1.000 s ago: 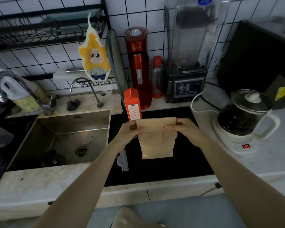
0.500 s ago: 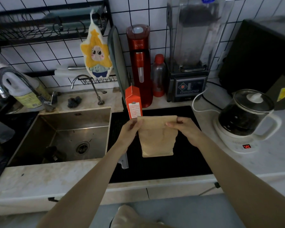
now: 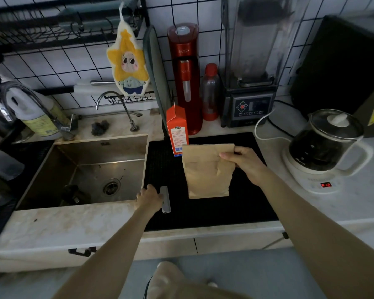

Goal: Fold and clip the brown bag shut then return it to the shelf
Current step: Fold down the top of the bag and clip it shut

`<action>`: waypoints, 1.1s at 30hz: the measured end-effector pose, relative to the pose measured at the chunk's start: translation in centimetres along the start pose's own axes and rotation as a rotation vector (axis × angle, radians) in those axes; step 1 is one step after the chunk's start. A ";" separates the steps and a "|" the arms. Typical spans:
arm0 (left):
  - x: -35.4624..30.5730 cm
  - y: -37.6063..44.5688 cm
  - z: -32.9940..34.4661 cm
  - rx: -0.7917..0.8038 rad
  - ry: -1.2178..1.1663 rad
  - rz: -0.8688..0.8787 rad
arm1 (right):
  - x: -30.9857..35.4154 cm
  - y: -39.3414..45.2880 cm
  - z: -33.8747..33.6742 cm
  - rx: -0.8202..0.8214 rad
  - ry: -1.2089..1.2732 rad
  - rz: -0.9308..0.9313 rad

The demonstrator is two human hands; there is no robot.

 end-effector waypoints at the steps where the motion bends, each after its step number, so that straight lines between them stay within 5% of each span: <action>1: 0.3 -0.1 0.2 0.009 -0.009 -0.033 | -0.1 0.0 0.0 -0.005 0.005 0.003; 11: -0.7 -0.4 -1.3 -0.022 -0.151 -0.002 | -0.3 -0.3 0.2 -0.008 0.045 0.014; 20: -5.6 -0.8 -7.8 -0.088 -1.125 0.203 | -0.4 -0.3 0.2 -0.023 0.059 0.029; 25: -9.2 -2.0 -11.1 -0.019 -1.367 0.395 | -0.4 -0.3 0.2 -0.017 0.063 0.022; 33: -12.4 -3.5 -14.5 -0.057 -1.364 0.537 | -0.4 -0.2 0.3 -0.010 0.065 0.017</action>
Point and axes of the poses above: each hand's wrist, its own y-axis towards the middle knuckle, its own z-axis out of the palm, x = y × z, the point moved 9 cm from there along y, towards the middle knuckle, and after that the axes turned 11 degrees about -y, right-handed, at the moved point
